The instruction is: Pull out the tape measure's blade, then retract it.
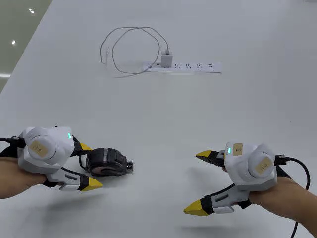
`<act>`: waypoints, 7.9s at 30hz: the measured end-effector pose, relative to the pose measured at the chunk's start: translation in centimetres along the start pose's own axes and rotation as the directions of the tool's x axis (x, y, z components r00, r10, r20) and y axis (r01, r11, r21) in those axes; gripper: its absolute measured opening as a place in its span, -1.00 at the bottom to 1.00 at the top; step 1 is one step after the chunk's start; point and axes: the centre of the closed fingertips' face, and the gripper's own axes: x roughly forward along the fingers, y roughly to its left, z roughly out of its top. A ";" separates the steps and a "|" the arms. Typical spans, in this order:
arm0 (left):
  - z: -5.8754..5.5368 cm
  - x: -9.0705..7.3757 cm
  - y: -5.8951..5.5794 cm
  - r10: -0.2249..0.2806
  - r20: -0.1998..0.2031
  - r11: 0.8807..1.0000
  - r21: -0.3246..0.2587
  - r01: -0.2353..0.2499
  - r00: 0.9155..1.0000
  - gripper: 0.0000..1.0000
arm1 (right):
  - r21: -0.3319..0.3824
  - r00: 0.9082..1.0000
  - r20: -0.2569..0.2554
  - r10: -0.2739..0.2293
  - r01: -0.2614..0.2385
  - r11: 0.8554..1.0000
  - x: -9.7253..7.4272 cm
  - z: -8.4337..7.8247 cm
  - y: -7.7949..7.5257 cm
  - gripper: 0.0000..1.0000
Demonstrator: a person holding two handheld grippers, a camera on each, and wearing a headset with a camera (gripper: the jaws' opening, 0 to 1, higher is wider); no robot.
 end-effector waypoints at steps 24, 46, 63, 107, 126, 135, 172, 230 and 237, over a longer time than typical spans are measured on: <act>0.2 0.8 0.3 -0.021 -0.037 0.999 0.037 0.023 0.999 -0.38 | 0.004 1.000 -0.003 0.011 -0.011 1.000 0.6 -0.3 0.3 0.63; 0.0 0.9 0.1 -0.049 -0.072 0.989 0.139 0.059 0.996 -0.44 | -0.005 1.000 0.028 0.003 -0.003 1.000 1.0 0.3 -0.3 0.46; -0.2 1.0 0.2 -0.048 -0.084 0.986 0.158 0.061 0.995 -0.46 | -0.036 0.997 0.069 0.015 -0.013 0.999 2.9 2.5 -1.3 0.36; -0.1 1.0 0.2 -0.043 -0.093 0.988 0.146 0.056 0.995 -0.45 | -0.126 0.991 0.099 0.086 -0.074 0.989 10.0 5.8 -1.3 -0.09; -0.2 1.0 0.2 -0.044 -0.092 0.989 0.139 0.057 0.995 -0.44 | -0.180 0.988 0.114 0.104 -0.082 0.980 11.4 6.7 -1.5 -0.36; -0.2 1.0 0.2 -0.040 -0.087 0.989 0.136 0.052 0.995 -0.44 | -0.200 0.985 0.121 0.122 -0.096 0.975 12.2 7.0 -1.2 -0.47; -0.2 1.1 0.3 -0.041 -0.081 0.990 0.132 0.052 0.996 -0.44 | -0.240 0.980 0.106 0.166 -0.137 0.961 13.6 7.0 -0.6 -0.76; -0.3 1.2 0.4 -0.028 -0.099 0.987 0.156 0.044 0.995 -0.46 | -0.262 0.987 0.071 0.144 -0.121 0.957 12.6 6.2 -0.9 -0.84; -0.3 1.2 0.3 -0.029 -0.100 0.987 0.154 0.044 0.995 -0.46 | -0.265 0.988 0.066 0.142 -0.120 0.957 12.1 5.9 -1.2 -0.84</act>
